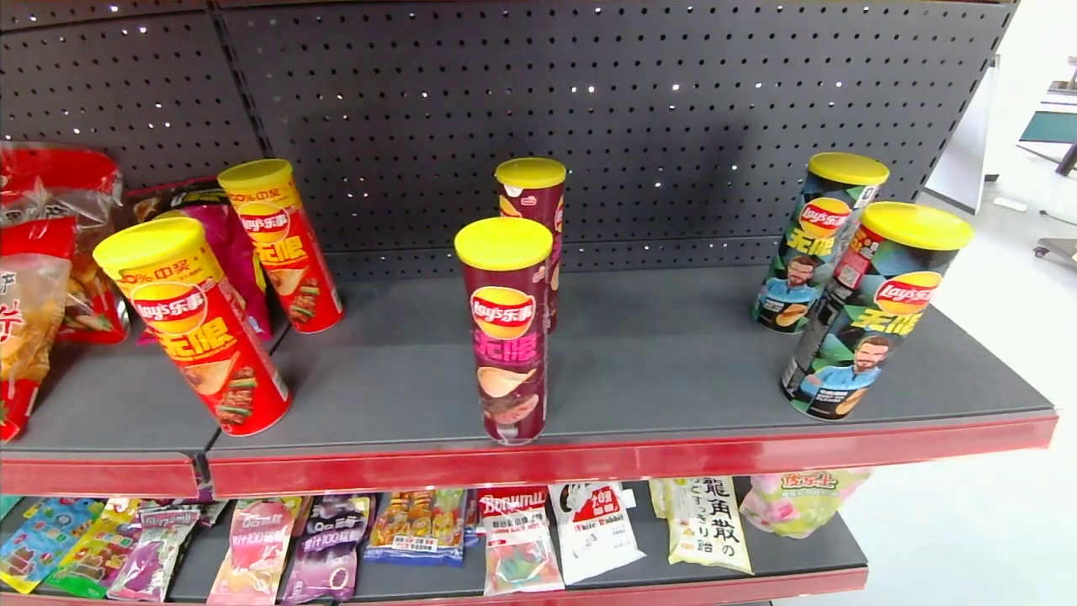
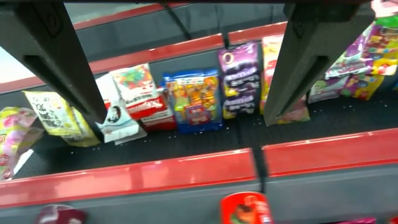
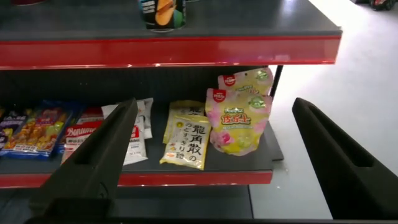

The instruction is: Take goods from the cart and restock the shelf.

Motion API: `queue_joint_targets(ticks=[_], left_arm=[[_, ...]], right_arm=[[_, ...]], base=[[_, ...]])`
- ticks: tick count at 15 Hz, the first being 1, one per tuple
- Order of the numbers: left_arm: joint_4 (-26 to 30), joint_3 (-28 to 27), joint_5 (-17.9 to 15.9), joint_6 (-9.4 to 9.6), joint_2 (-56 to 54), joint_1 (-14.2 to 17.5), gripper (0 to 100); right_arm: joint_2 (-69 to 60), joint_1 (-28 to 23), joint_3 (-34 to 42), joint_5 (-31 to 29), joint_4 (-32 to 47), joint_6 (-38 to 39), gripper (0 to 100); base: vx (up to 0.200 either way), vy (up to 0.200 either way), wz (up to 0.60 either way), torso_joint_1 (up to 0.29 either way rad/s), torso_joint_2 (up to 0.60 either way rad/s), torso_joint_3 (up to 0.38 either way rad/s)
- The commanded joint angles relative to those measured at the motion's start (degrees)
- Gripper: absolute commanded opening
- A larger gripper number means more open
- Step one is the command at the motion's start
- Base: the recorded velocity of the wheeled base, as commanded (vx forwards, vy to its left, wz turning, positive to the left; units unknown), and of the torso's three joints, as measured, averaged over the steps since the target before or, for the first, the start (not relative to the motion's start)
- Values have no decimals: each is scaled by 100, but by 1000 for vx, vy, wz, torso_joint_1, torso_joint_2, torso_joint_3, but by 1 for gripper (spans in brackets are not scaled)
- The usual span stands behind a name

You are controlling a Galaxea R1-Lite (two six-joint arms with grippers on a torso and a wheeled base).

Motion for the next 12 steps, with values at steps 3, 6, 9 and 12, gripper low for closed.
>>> queue_joint_targets(ticks=[3, 6, 9, 12], left_arm=[[-1, 0, 1, 0, 0, 0, 100], [-1, 0, 1, -9, 0, 0, 100], [-1, 0, 1, -9, 0, 0, 100], [-1, 0, 1, -9, 0, 0, 100]], right_arm=[[5, -1, 0, 4, -1, -4, 100], [5, -1, 0, 4, -1, -4, 100], [5, -1, 0, 4, -1, -13, 100], [5, -1, 0, -5, -1, -13, 100]], base=[[0, 200, 0, 2, 2, 2], [0, 0, 0, 0, 0, 0], [0, 0, 0, 0, 0, 0], [0, 0, 600, -1, 1, 2]])
